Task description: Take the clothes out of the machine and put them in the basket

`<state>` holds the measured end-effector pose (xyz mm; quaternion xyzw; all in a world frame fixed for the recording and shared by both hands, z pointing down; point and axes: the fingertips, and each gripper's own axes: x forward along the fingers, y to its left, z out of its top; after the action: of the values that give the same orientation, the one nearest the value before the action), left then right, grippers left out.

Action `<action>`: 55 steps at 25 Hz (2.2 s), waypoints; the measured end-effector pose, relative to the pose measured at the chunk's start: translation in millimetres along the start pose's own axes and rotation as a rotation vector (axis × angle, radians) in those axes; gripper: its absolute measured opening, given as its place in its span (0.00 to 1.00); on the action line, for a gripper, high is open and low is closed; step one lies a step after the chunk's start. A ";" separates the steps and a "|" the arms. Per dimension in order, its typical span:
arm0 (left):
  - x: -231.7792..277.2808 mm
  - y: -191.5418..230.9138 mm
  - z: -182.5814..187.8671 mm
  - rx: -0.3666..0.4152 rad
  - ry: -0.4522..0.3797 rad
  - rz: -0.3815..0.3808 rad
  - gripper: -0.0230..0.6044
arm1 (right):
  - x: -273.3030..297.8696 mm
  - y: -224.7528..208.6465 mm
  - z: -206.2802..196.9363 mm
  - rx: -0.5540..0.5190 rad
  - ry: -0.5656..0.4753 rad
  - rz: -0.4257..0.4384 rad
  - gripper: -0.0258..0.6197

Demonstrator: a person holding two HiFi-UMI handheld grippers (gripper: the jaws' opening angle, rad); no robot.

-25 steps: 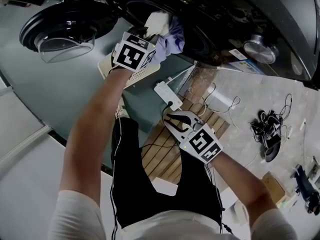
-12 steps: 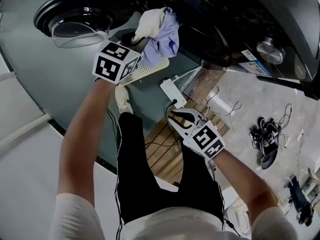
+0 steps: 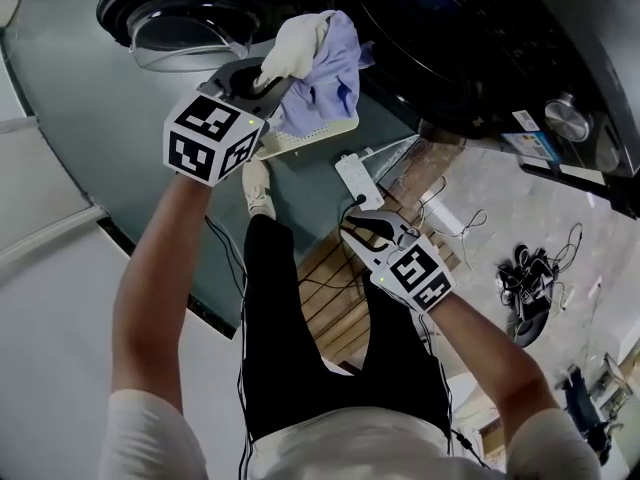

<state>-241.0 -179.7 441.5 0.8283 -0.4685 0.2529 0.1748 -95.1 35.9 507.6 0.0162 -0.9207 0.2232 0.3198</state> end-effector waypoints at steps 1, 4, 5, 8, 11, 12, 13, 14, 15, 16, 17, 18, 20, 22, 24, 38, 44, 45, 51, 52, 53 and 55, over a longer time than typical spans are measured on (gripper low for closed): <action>-6.3 1.4 -0.6 -0.002 -0.005 0.003 0.13 | 1.8 1.8 1.8 -0.004 0.002 0.003 0.12; -25.7 6.1 -2.3 -0.007 -0.016 0.008 0.13 | 7.1 9.1 9.4 -0.020 0.014 0.017 0.12; -30.7 7.3 -4.5 -0.008 -0.015 0.008 0.13 | 8.7 11.3 11.7 -0.024 0.015 0.020 0.12; -36.1 10.1 -15.9 -0.011 -0.002 0.007 0.13 | 12.5 11.4 14.6 -0.033 0.014 0.026 0.12; -37.2 17.0 -31.6 -0.029 0.009 0.008 0.13 | 15.5 9.4 18.5 -0.045 0.009 0.030 0.12; -37.8 20.2 -37.7 -0.037 0.011 0.009 0.13 | 17.3 9.4 19.5 -0.047 0.010 0.032 0.12; -38.2 23.4 -44.2 -0.047 0.013 0.010 0.13 | 19.5 9.1 20.0 -0.047 0.012 0.033 0.12; -38.2 26.6 -50.8 -0.056 0.015 0.011 0.13 | 22.0 8.4 20.2 -0.049 0.016 0.032 0.12; -37.7 29.7 -57.5 -0.065 0.018 0.013 0.13 | 24.5 6.9 20.4 -0.051 0.019 0.030 0.12; -36.7 32.4 -64.0 -0.072 0.022 0.014 0.13 | 27.1 4.6 20.6 -0.053 0.022 0.025 0.12; -35.4 34.7 -70.7 -0.078 0.026 0.015 0.13 | 29.9 2.1 21.0 -0.053 0.023 0.019 0.12; -34.1 36.8 -77.4 -0.083 0.031 0.015 0.13 | 32.9 -0.4 21.8 -0.050 0.023 0.013 0.12; -30.6 40.4 -91.3 -0.092 0.042 0.013 0.13 | 39.5 -5.1 24.3 -0.044 0.022 0.003 0.12; -24.0 42.6 -107.0 -0.103 0.055 0.008 0.13 | 45.9 -8.8 25.4 -0.041 0.030 0.002 0.12; -14.0 43.7 -126.3 -0.116 0.074 0.000 0.13 | 53.7 -13.5 25.1 -0.044 0.041 0.000 0.12; 81.4 71.5 -253.6 -0.094 0.243 -0.131 0.14 | 139.7 -45.7 45.2 0.019 0.096 0.013 0.12; 123.8 84.0 -289.6 -0.073 0.275 -0.195 0.14 | 173.7 -71.7 52.6 0.054 0.097 0.001 0.12; 129.6 87.3 -296.0 -0.075 0.278 -0.199 0.14 | 177.8 -76.7 53.6 0.053 0.101 -0.005 0.12; 168.1 87.5 -334.4 -0.085 0.347 -0.215 0.14 | 185.7 -109.8 39.8 0.070 0.114 -0.027 0.12; 171.6 90.0 -338.8 -0.083 0.356 -0.217 0.14 | 188.7 -113.4 40.0 0.073 0.114 -0.030 0.12; 174.4 92.9 -342.6 -0.080 0.363 -0.217 0.14 | 191.9 -116.2 40.7 0.074 0.114 -0.032 0.12; 178.5 96.8 -351.1 -0.073 0.380 -0.219 0.15 | 197.6 -119.2 42.1 0.083 0.114 -0.030 0.12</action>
<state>-337.0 -166.0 835.3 0.8048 -0.3432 0.3668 0.3161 -256.1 -66.7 643.8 0.0305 -0.8907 0.2567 0.3740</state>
